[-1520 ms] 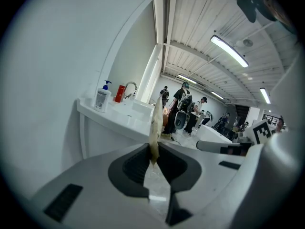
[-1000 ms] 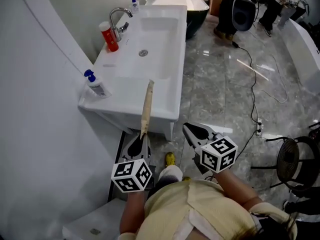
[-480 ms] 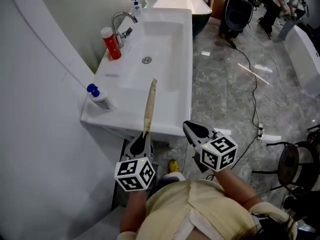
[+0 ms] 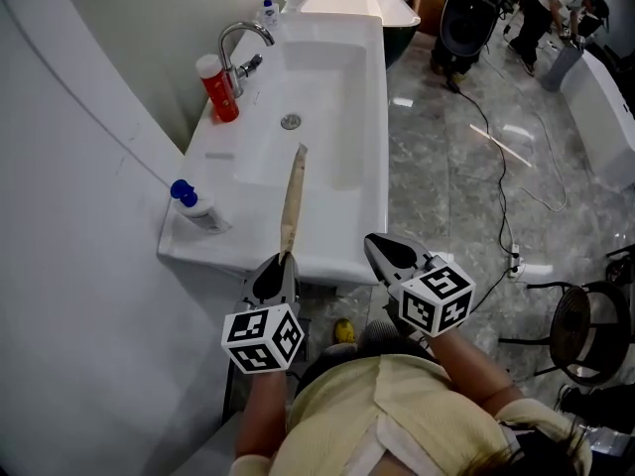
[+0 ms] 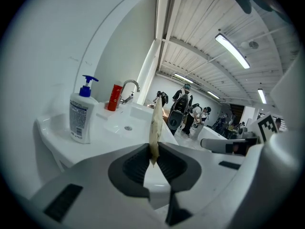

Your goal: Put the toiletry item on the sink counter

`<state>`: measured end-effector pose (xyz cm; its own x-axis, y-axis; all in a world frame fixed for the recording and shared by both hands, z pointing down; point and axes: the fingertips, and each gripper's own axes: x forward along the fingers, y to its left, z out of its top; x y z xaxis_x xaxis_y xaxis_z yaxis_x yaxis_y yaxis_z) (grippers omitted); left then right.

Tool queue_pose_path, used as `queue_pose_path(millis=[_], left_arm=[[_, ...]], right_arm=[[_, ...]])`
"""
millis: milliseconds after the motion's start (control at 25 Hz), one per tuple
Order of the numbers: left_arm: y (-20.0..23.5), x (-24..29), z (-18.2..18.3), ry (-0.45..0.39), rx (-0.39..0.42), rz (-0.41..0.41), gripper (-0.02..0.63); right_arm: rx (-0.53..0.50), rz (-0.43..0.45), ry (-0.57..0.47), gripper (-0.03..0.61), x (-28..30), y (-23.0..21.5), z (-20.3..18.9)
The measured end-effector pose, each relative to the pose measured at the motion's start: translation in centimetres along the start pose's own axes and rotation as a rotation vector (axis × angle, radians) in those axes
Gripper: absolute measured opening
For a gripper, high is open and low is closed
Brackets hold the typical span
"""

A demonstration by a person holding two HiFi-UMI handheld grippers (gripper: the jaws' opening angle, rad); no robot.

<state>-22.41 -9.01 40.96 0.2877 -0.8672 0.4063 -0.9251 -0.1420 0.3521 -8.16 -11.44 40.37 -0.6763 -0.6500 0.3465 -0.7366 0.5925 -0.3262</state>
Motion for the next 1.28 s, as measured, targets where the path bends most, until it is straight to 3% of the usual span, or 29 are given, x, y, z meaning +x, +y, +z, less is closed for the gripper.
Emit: queue_pose_path(millis=[560,1280], left_arm=[[0.7,3.5,2.6,-0.009,0.012,0.022,0.075],[-0.6,14.6,4.7,0.044,0.011,0.074,0.075]], right_arm=[[-0.018,0.048,-0.001,0.028,4.4,-2.3,2.6],[-0.018,0.111,0.052,0.028,9.2,-10.8,5.7]])
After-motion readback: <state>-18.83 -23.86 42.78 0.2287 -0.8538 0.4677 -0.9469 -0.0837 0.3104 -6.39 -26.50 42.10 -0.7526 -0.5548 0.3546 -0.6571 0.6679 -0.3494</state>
